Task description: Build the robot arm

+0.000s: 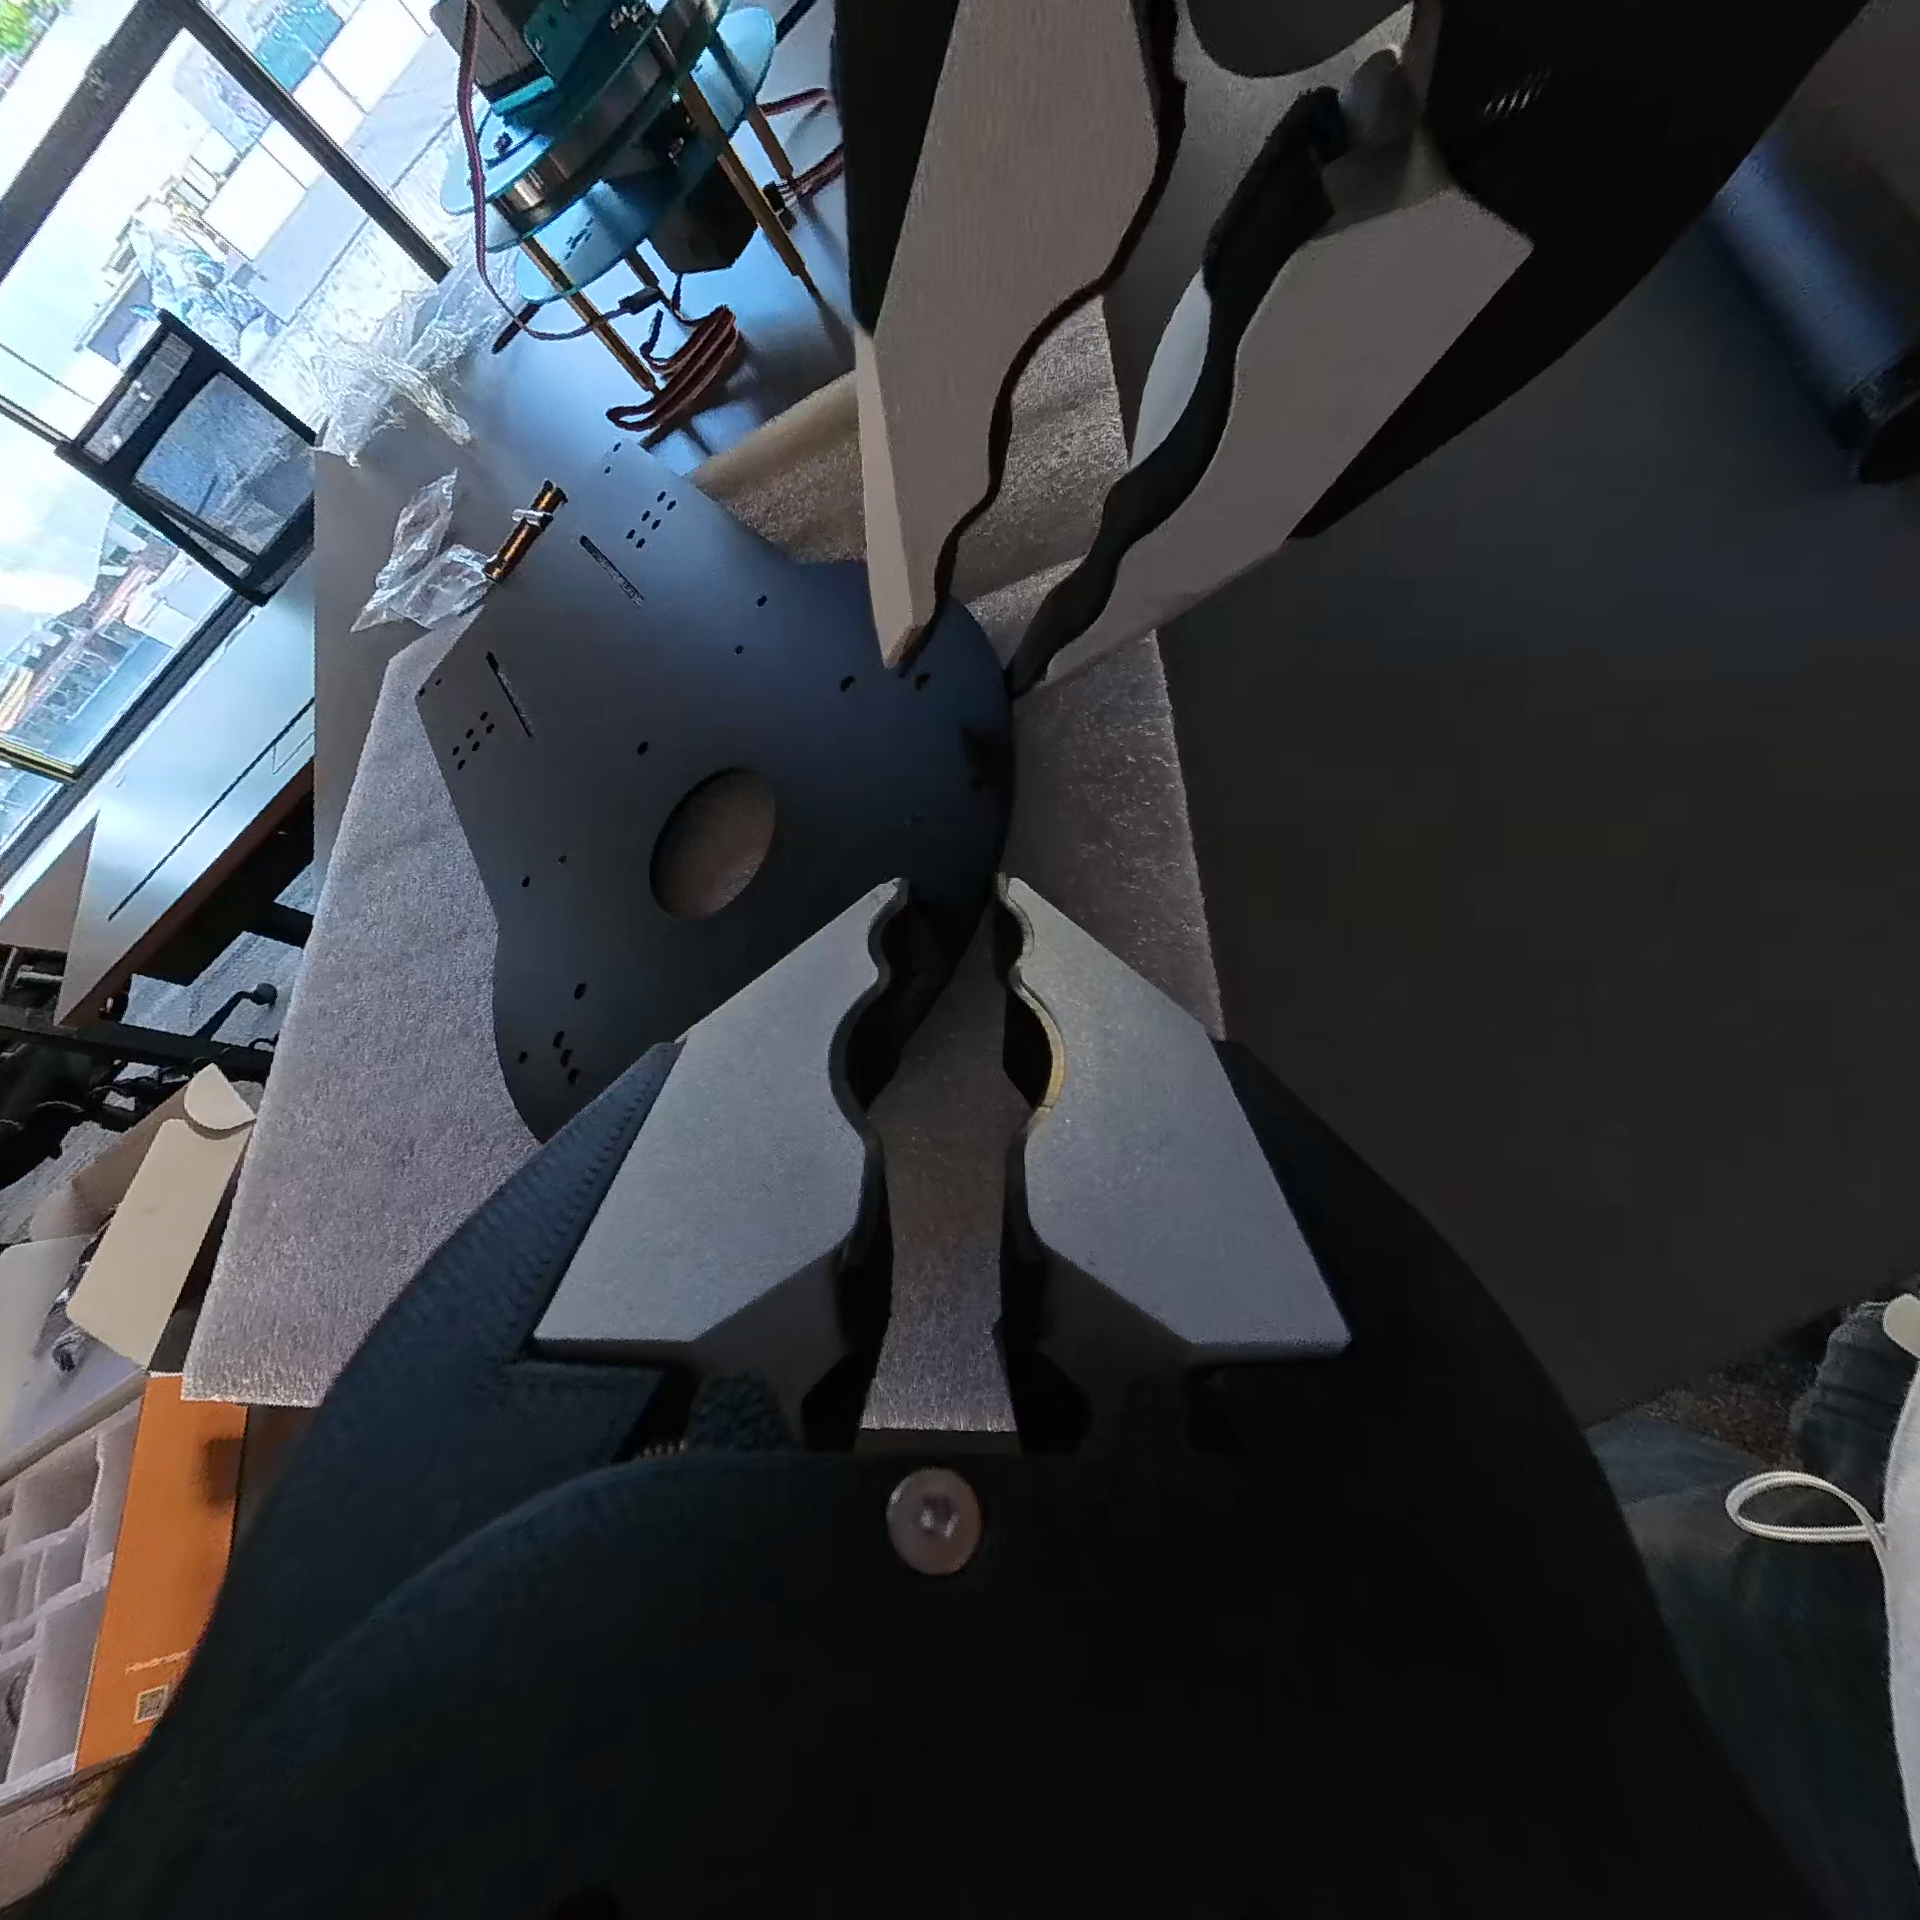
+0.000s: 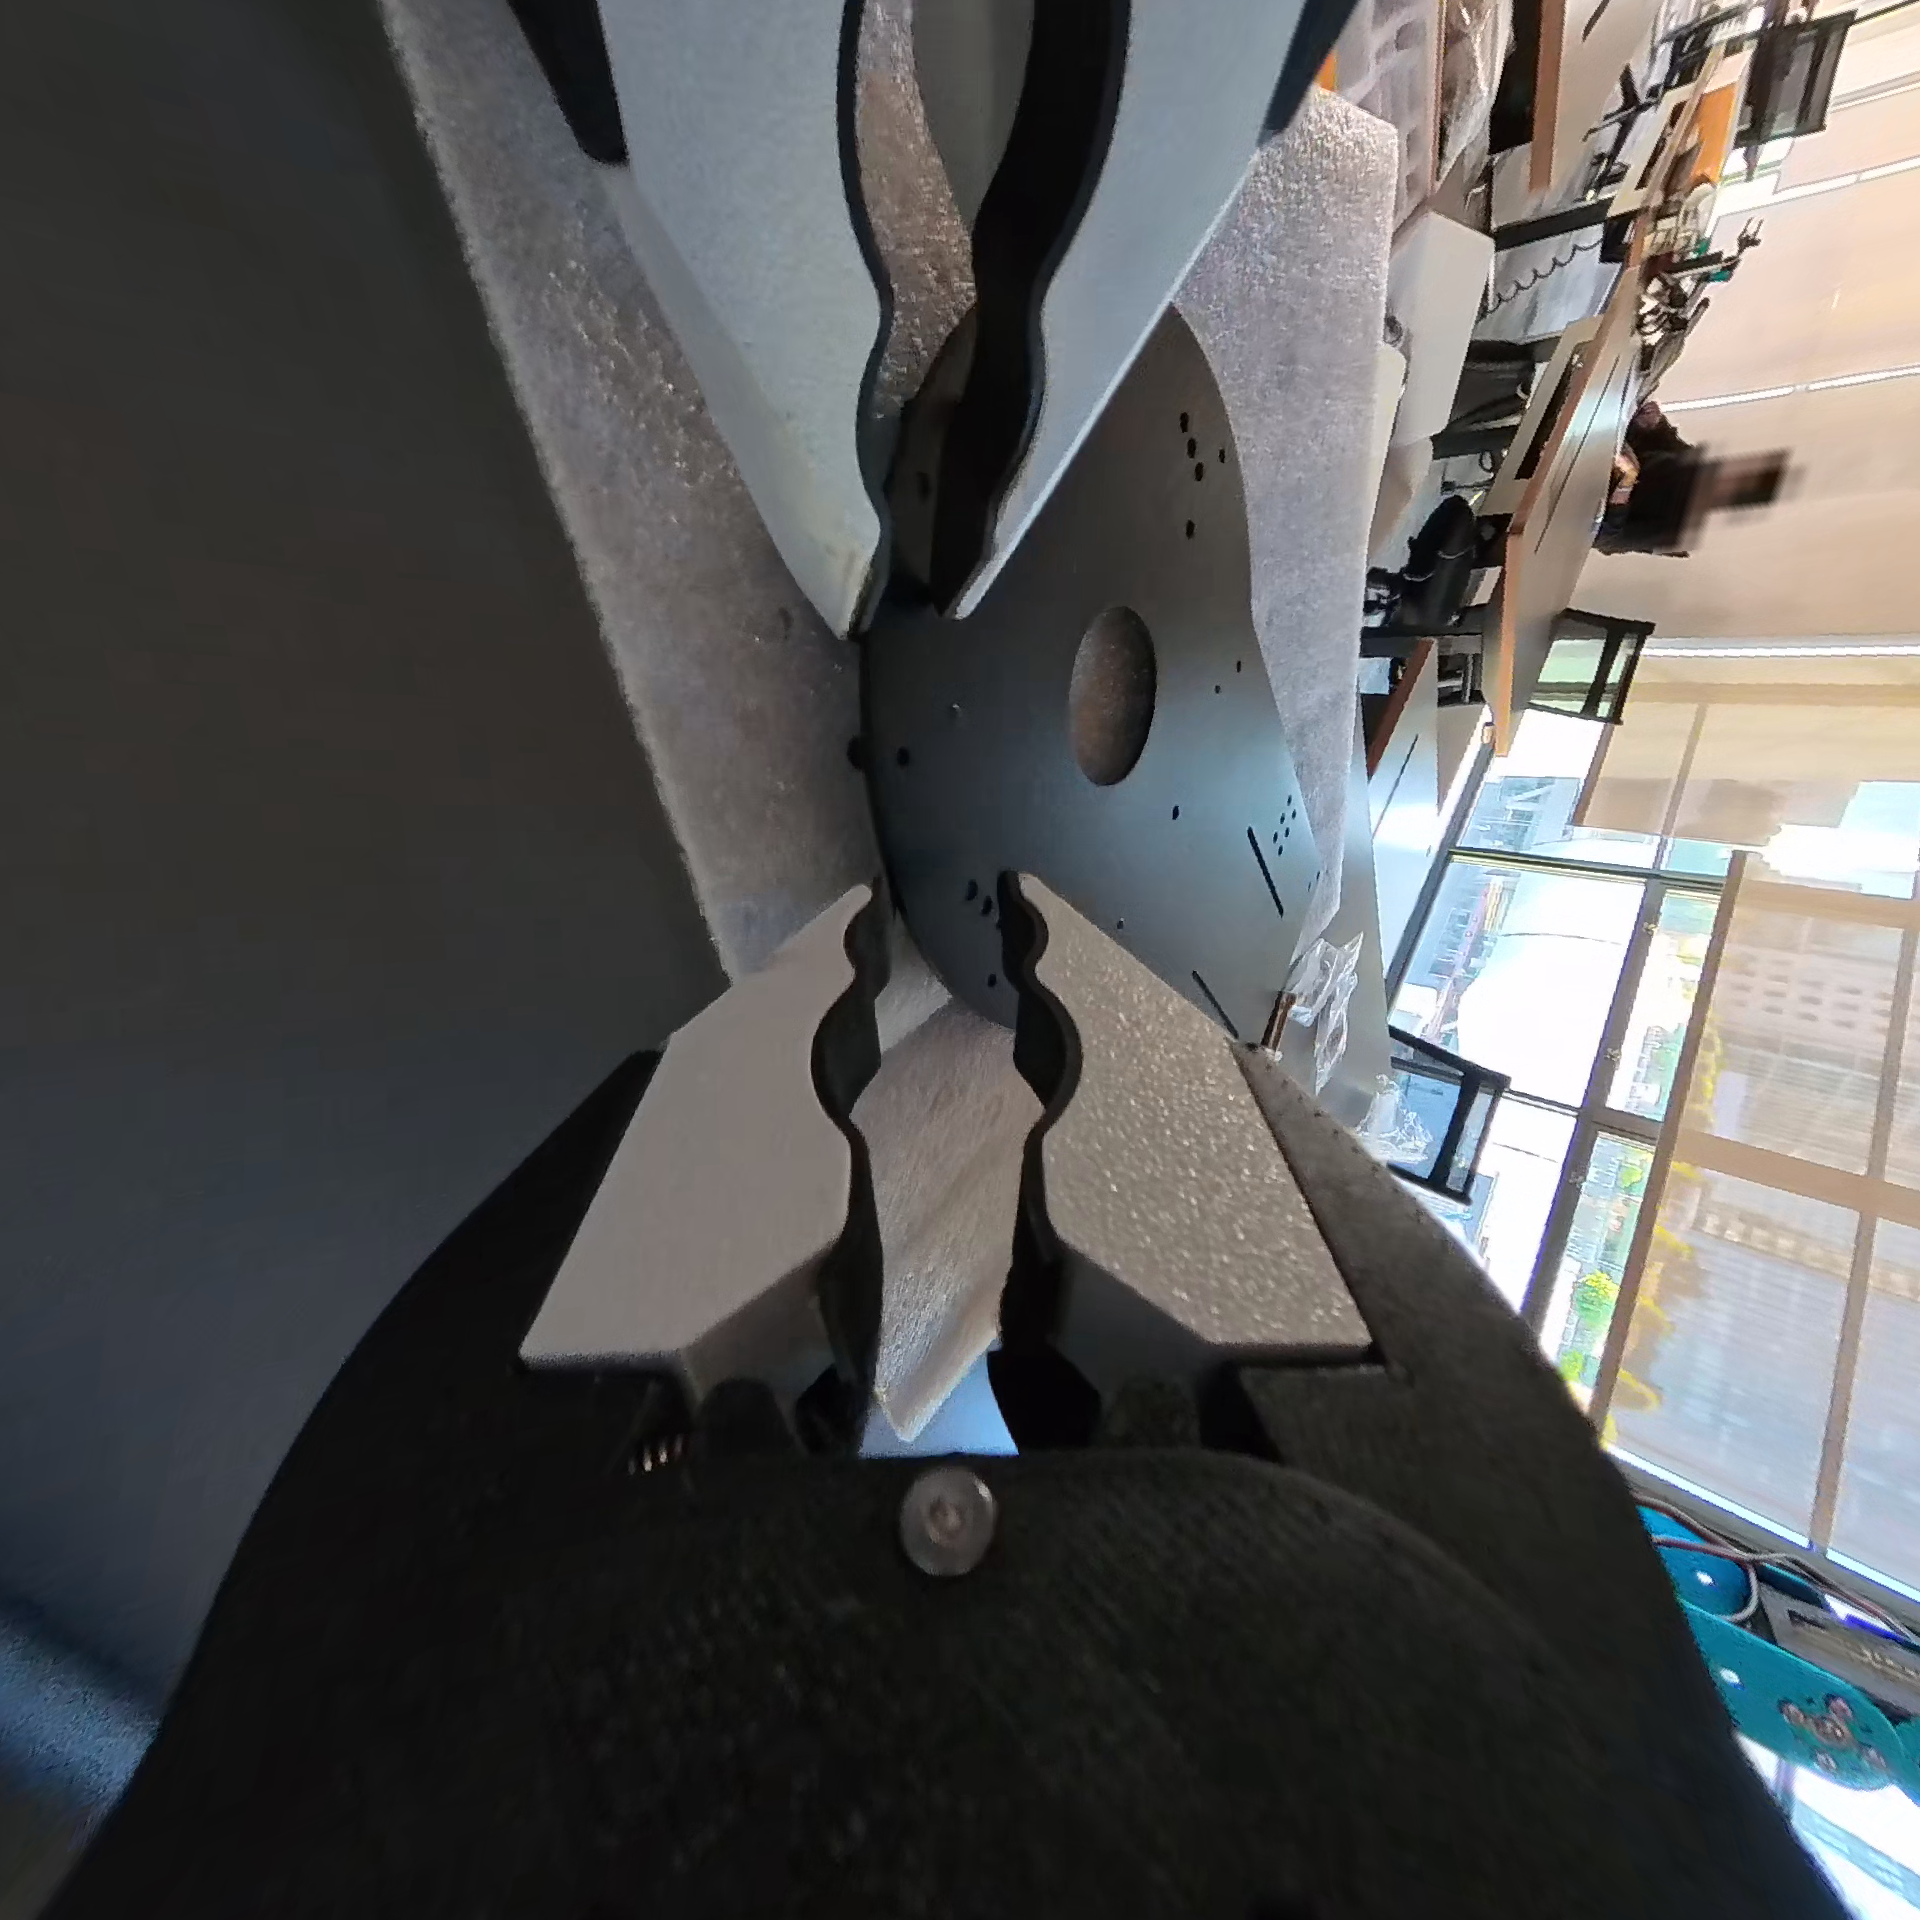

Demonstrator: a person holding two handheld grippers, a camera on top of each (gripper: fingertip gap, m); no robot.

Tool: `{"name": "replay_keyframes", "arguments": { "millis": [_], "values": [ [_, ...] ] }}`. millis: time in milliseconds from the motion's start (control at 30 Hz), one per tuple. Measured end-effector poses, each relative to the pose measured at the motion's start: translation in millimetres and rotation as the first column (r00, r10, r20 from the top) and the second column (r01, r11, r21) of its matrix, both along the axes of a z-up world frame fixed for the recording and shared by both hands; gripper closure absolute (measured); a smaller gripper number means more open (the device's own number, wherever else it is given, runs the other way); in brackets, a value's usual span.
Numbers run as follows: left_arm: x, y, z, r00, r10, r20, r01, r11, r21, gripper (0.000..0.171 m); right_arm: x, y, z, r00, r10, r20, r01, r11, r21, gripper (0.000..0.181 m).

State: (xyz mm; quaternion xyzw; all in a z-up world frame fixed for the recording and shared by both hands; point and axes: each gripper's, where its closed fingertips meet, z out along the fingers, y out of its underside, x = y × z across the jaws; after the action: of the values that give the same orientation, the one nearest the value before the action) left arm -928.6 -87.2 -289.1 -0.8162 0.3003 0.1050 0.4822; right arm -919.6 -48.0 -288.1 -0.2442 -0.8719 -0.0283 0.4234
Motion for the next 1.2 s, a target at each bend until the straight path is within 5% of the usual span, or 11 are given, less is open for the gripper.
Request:
{"name": "replay_keyframes", "arguments": {
  "millis": [333, 567, 700, 833, 1067, 1200],
  "values": [
    [0, -1, -2, 0.999, -0.008, -0.034, 0.006, 0.998, -0.055, 0.159, 4, -1, -3, 1.0, 0.021, 0.006, -0.021, 0.999, -0.028, 0.167],
    [2, -6, 8, 0.978, 0.017, 0.21, 0.007, 0.993, -0.117, 0.145, 6, 1, 3, 0.999, 0.015, -0.047, -0.02, 0.996, -0.088, 0.164],
    [-5, -12, 16, 0.956, 0.05, 0.289, -0.016, 0.993, -0.119, 0.146, 17, 12, 27, 0.985, -0.033, -0.171, -0.013, 0.965, -0.263, 0.164],
    [-19, -19, 22, 0.923, 0.098, 0.371, -0.057, 0.991, -0.12, 0.149, 34, 36, 57, 0.944, -0.18, -0.275, 0.021, 0.868, -0.495, 0.164],
    [-43, -21, 30, 0.848, 0.131, 0.514, -0.084, 0.99, -0.113, 0.152, 63, 45, 70, 0.891, -0.411, -0.194, 0.06, 0.531, -0.845, 0.162],
    [-47, -18, 29, 0.848, 0.103, 0.52, -0.053, 0.992, -0.111, 0.149, 73, 50, 75, 0.879, -0.448, -0.163, 0.082, 0.479, -0.874, 0.162]
  ]
}}
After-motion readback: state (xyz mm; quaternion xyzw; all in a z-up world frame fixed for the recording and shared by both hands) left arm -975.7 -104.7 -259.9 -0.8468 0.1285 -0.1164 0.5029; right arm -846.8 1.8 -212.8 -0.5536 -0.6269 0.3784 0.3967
